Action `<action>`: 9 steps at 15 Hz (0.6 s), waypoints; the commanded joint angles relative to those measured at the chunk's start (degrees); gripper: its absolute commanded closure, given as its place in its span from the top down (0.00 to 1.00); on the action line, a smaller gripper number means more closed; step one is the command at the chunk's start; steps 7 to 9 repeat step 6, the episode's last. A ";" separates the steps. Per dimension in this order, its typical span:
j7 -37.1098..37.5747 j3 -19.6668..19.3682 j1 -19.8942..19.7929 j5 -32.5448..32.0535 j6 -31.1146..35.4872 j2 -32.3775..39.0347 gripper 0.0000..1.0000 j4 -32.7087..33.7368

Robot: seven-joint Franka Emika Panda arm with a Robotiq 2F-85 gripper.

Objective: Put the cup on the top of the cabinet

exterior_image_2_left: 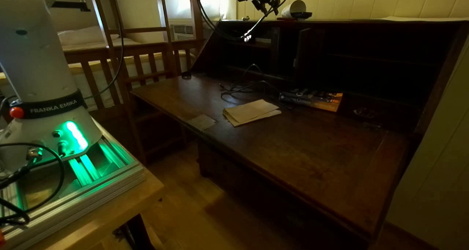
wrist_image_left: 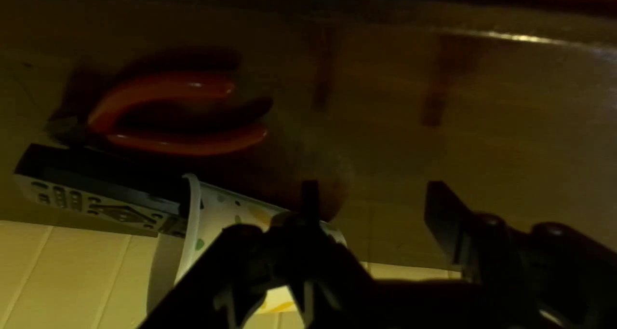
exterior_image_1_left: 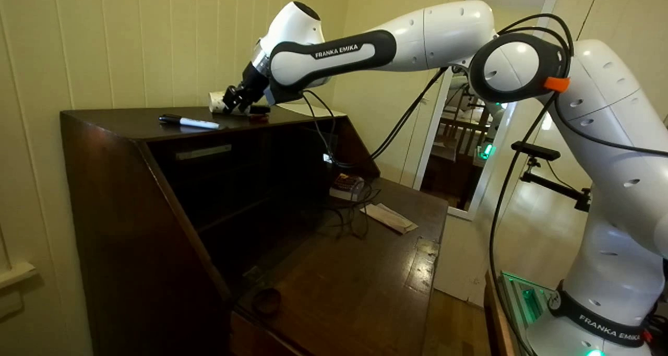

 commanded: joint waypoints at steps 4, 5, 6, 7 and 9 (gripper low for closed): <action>-2.22 -0.42 0.87 1.51 3.61 -2.95 0.62 -2.56; -2.53 0.32 0.51 2.24 5.01 -3.68 0.63 -3.39; -1.24 -1.14 1.23 1.35 3.10 -0.99 0.68 -0.07; -1.24 -1.14 1.23 1.35 3.10 -0.99 0.68 -0.07; -1.24 -1.14 1.23 1.35 3.10 -0.99 0.68 -0.07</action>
